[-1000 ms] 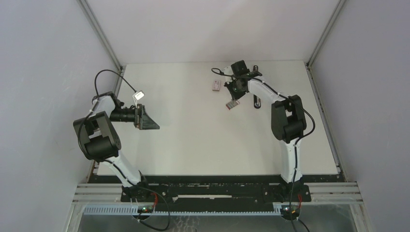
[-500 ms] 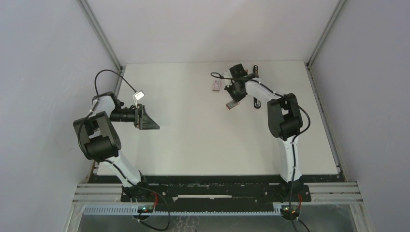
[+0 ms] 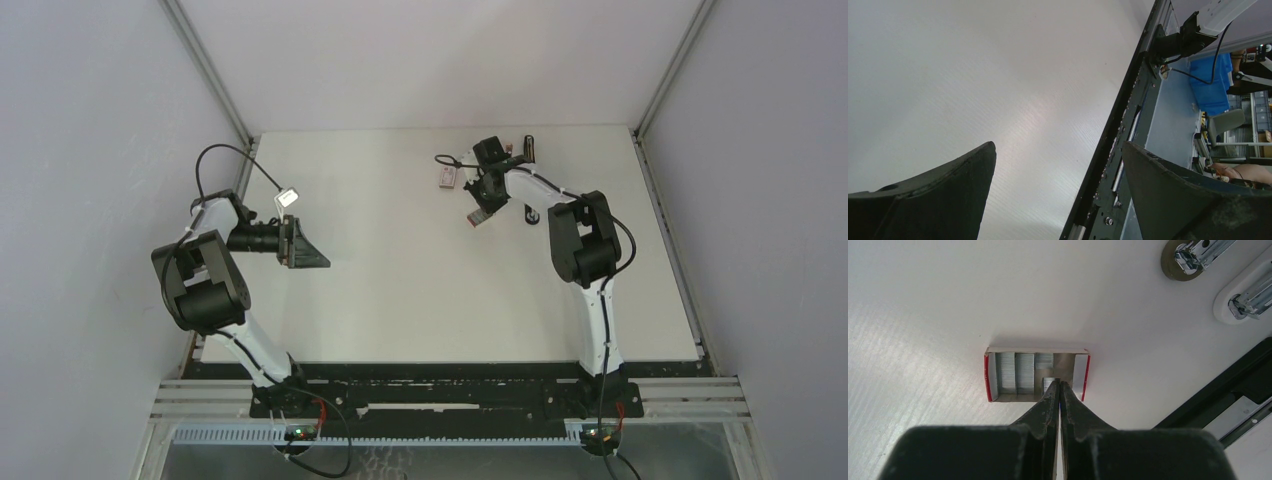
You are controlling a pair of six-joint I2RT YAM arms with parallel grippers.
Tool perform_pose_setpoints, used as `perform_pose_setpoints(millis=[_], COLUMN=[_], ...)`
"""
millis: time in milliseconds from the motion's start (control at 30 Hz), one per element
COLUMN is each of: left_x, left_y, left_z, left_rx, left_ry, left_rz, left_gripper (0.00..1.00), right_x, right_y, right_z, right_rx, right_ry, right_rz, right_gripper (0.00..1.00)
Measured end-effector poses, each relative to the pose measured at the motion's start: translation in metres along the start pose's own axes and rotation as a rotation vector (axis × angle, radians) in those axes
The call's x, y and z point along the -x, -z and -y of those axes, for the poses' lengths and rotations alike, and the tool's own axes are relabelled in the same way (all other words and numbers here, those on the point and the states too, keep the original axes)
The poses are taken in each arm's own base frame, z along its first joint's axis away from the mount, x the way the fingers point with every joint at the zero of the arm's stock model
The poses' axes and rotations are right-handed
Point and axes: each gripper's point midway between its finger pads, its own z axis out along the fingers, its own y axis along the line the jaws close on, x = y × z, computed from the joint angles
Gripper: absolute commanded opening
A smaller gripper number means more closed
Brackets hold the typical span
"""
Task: Unload the staples from the stapler
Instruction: Place the staple in the staple box.
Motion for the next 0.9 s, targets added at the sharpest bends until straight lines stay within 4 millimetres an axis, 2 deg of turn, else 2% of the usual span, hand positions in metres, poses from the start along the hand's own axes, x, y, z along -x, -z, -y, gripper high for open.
perform_pose_setpoints(millis=[900], left_x=[-0.0001], left_y=[0.0000], left_z=[0.0000], left_rx=[0.000], left_ry=[0.001], left_rz=[0.000], left_gripper=[1.00], right_x=[-0.0014], right_y=[-0.0051], right_z=[0.0003], right_rx=[-0.005], right_ry=[-0.001], right_rz=[-0.007], right_gripper=[0.00])
